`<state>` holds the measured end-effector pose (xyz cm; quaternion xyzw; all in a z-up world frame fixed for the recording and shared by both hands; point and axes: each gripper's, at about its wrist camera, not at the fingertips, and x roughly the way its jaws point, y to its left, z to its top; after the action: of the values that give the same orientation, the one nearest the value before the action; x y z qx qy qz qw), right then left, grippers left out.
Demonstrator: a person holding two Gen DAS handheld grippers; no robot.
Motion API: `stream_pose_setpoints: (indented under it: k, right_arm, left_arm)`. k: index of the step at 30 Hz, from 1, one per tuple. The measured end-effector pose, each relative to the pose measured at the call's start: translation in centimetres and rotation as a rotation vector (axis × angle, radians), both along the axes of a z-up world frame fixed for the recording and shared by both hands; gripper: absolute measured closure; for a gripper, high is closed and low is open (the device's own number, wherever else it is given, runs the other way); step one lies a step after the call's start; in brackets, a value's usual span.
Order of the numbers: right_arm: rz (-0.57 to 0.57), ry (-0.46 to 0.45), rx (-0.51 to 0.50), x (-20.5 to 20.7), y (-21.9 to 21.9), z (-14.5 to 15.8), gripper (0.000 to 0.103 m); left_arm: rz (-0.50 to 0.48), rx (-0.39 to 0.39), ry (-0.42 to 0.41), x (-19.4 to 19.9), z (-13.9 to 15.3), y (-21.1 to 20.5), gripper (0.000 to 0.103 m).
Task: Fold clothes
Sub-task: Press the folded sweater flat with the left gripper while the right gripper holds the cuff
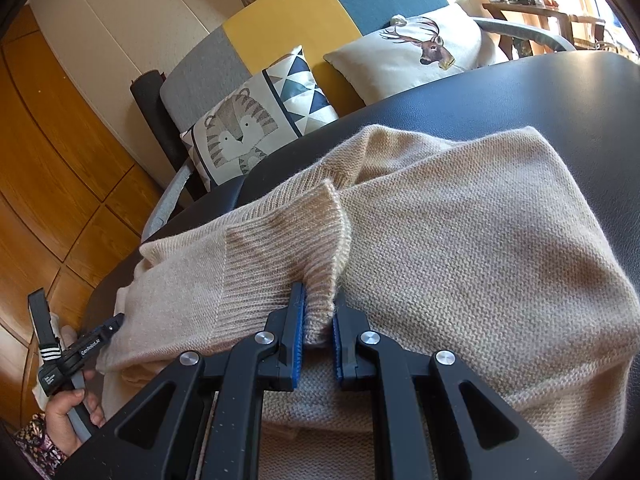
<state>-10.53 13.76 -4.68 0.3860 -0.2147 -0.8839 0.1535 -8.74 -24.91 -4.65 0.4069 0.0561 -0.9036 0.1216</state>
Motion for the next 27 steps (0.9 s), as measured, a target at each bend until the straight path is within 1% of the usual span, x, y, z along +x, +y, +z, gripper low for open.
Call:
stream_pose_setpoints:
  k: [1,3,4,5,6,8,9,11,15,16,18,21,24,25,26,27]
  right_arm:
    - [-0.001,-0.002,-0.007,0.0,0.1,0.0,0.093]
    - [0.0,-0.002,-0.018,-0.1,0.2,-0.1,0.093]
    - [0.001,-0.003,-0.023,-0.2,0.4,-0.1,0.093]
    - [0.002,-0.004,-0.031,-0.2,0.5,-0.2,0.093]
    - [0.002,-0.006,-0.043,-0.3,0.6,-0.2,0.093]
    - [0.004,-0.009,-0.07,-0.3,0.9,-0.4,0.093]
    - [0.006,-0.01,-0.083,-0.4,1.1,-0.4,0.093]
    - [0.011,-0.012,-0.114,-0.4,1.5,-0.5,0.09]
    - [0.023,-0.024,-0.186,-0.6,2.2,-0.6,0.087]
    - [0.026,-0.034,-0.186,-0.8,2.2,-0.5,0.086]
    - [0.032,-0.055,-0.176,-1.1,2.0,-0.2,0.086]
    - [0.015,-0.048,-0.078,-0.5,1.4,1.3,0.089]
    - [-0.029,0.005,-0.012,0.6,1.6,3.0,0.093]
    - [-0.05,0.014,0.004,0.8,1.7,3.3,0.095]
    - [-0.073,0.016,0.016,1.1,2.0,3.3,0.103]
    - [-0.094,0.006,0.038,1.2,2.1,3.1,0.103]
  left_arm:
    - [0.011,-0.002,0.005,0.2,0.3,0.0,0.066]
    - [0.046,-0.049,0.025,0.8,1.5,1.0,0.067]
    - [0.064,-0.073,0.035,1.2,2.1,1.6,0.069]
    - [0.069,-0.068,0.061,1.6,2.7,2.1,0.069]
    - [0.046,-0.032,0.1,2.2,3.4,3.0,0.069]
    - [-0.02,-0.013,0.139,2.6,4.1,5.4,0.069]
    - [-0.058,-0.014,0.141,2.6,4.2,6.5,0.069]
    - [-0.138,-0.043,0.098,1.8,3.6,8.4,0.069]
    - [-0.156,0.009,0.082,1.2,3.4,8.1,0.068]
    - [-0.161,0.022,0.079,1.1,3.4,8.0,0.068]
    - [-0.17,0.048,0.071,0.8,3.3,7.8,0.066]
    - [-0.172,0.102,0.078,0.8,2.6,6.9,0.065]
    - [-0.172,0.083,0.081,1.1,1.3,7.3,0.065]
    - [-0.171,0.077,0.082,1.3,0.9,7.5,0.065]
    - [-0.171,0.07,0.083,1.4,0.6,7.6,0.065]
    - [-0.171,0.065,0.083,1.4,0.4,7.6,0.065]
